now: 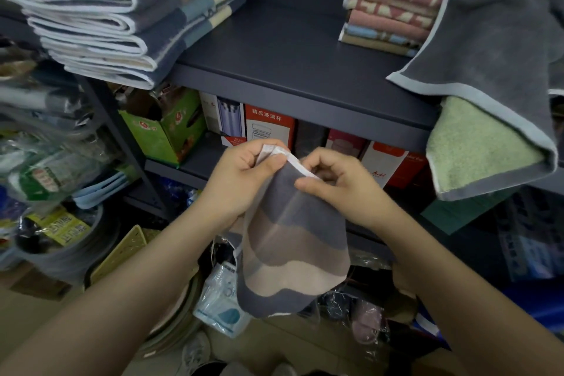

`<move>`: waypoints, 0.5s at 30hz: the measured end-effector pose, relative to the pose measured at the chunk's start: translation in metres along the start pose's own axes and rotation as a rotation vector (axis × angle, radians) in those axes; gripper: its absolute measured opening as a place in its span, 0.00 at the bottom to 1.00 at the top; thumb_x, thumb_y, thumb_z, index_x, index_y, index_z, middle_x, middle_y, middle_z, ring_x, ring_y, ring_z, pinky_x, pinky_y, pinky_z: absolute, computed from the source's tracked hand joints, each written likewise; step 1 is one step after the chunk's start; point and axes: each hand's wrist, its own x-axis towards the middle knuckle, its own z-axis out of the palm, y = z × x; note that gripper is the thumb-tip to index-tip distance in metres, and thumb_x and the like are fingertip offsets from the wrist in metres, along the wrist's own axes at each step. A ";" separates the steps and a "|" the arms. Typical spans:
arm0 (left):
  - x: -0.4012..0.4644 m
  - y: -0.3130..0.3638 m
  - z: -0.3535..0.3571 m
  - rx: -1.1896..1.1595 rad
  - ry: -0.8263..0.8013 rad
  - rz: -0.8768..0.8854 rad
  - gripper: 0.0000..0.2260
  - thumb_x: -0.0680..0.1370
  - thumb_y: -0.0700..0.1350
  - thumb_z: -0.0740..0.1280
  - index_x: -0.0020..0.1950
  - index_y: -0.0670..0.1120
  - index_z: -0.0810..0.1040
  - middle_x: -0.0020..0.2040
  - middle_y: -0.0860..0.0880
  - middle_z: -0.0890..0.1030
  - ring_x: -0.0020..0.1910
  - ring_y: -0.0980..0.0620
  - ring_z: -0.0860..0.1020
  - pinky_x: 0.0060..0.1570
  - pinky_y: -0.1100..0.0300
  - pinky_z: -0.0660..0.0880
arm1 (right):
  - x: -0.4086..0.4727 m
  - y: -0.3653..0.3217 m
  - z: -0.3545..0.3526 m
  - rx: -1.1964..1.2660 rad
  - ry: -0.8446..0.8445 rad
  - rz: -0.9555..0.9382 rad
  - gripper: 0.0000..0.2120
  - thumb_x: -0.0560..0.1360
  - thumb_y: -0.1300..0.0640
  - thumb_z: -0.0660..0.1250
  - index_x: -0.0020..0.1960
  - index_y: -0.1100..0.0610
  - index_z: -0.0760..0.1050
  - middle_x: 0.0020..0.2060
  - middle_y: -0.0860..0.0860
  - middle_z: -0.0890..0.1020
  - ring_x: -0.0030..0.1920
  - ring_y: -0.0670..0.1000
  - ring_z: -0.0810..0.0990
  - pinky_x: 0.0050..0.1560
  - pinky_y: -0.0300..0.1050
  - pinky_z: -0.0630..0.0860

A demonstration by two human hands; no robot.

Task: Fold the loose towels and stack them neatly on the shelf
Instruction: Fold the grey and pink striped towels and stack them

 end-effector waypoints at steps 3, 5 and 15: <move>0.004 0.000 -0.011 0.113 0.089 0.013 0.08 0.75 0.43 0.62 0.41 0.55 0.77 0.36 0.61 0.79 0.39 0.63 0.76 0.44 0.69 0.72 | 0.003 0.005 -0.001 -0.031 -0.167 0.000 0.09 0.73 0.61 0.69 0.38 0.49 0.73 0.34 0.43 0.76 0.35 0.42 0.75 0.36 0.36 0.70; 0.005 -0.001 -0.018 0.094 0.139 0.001 0.10 0.77 0.38 0.61 0.41 0.52 0.76 0.36 0.59 0.78 0.37 0.63 0.74 0.41 0.70 0.71 | 0.004 0.013 0.000 -0.063 -0.212 0.019 0.09 0.73 0.59 0.69 0.37 0.50 0.73 0.34 0.44 0.76 0.35 0.41 0.73 0.37 0.36 0.69; -0.006 0.000 -0.034 0.520 -0.085 -0.203 0.18 0.61 0.64 0.65 0.41 0.53 0.76 0.34 0.56 0.76 0.34 0.59 0.72 0.34 0.60 0.69 | 0.014 0.039 0.037 -0.304 0.034 -0.044 0.03 0.77 0.59 0.63 0.45 0.57 0.73 0.35 0.42 0.74 0.37 0.40 0.73 0.37 0.36 0.66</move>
